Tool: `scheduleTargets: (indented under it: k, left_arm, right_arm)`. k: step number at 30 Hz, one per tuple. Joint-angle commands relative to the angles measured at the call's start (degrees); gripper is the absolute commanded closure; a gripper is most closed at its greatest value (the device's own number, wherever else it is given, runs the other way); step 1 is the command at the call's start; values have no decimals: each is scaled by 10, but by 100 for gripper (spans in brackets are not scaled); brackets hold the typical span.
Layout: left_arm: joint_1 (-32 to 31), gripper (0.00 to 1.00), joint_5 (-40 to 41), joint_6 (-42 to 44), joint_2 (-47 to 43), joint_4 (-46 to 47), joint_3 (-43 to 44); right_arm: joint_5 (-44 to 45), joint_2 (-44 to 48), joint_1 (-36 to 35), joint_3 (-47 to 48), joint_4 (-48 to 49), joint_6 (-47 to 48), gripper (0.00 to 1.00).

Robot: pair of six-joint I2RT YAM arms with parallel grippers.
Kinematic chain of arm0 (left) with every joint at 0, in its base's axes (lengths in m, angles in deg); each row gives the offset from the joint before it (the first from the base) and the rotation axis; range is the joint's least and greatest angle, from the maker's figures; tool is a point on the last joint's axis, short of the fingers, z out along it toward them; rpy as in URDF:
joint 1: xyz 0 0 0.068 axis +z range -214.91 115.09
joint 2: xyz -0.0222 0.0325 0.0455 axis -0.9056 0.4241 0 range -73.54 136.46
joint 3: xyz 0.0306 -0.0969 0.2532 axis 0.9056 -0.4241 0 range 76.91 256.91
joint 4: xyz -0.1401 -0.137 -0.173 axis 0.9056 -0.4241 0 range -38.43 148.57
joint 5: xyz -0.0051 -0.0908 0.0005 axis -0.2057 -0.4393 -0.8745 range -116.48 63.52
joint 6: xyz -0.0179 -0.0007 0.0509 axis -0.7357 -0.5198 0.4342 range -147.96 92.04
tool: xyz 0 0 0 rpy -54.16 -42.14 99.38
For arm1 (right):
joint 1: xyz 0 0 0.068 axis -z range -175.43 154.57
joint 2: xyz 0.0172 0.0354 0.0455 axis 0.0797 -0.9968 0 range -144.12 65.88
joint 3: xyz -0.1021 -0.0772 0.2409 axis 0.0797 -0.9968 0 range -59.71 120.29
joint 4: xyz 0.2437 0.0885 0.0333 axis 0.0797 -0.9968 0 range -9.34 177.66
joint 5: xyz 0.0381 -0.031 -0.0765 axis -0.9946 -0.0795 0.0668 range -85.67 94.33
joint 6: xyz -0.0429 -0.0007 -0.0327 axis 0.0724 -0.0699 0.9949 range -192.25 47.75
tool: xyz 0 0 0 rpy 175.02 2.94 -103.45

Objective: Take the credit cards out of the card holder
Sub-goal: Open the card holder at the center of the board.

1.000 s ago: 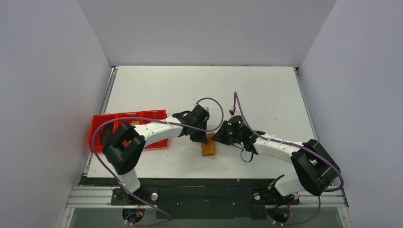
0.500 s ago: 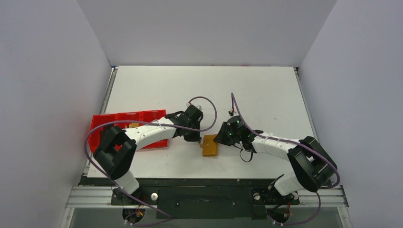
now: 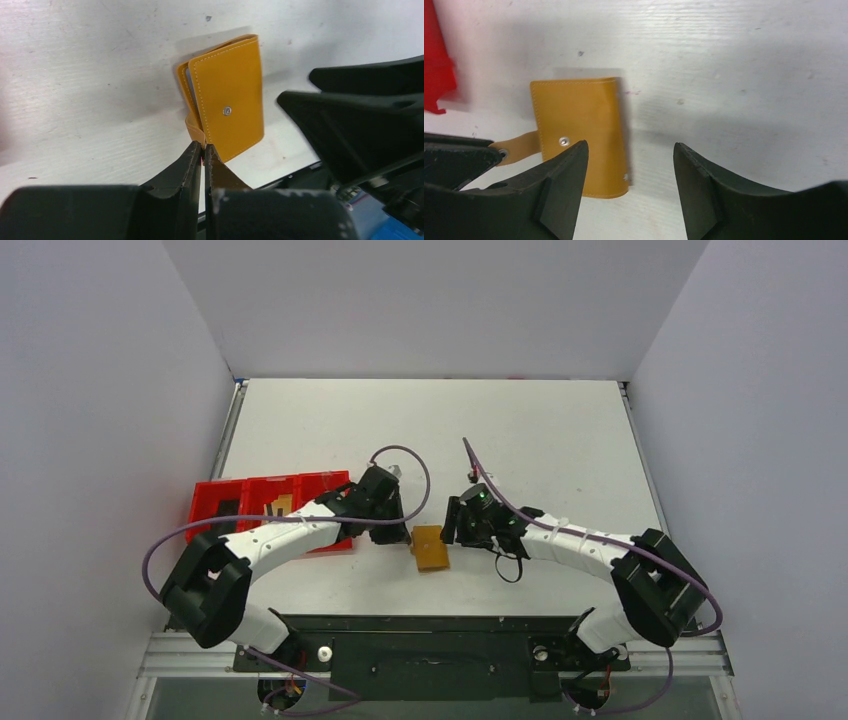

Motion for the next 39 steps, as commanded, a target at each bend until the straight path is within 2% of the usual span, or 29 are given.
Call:
scheduleTargets:
  k: [1,10,18,23,29,33,39]
  left_arm:
    - [15,100,-49,-26,-38,73,-9]
    - [40,100,-80,-29,-23,60,-35]
    - [54,100,-95,-27,-40,62,-37]
    - [59,100,-113,-26,-41,65,-29]
    - [59,100,-132,-19,-50,47,23]
    - [55,100,-141,-14,-47,29,57]
    - [32,100,-140,-12,-20,19,105]
  right_arm:
    - [56,12,-53,42,-12,5,40]
    - [173,-80,-165,138,-74,41,37]
    - [278,-140,-222,199,-128,49,37]
    - [297,-148,-241,203,-136,47,36]
    - [246,-58,-202,134,-99,10,35]
    - [162,21,-139,68,-41,-7,35]
    - [78,68,-54,21,-1,-21,34]
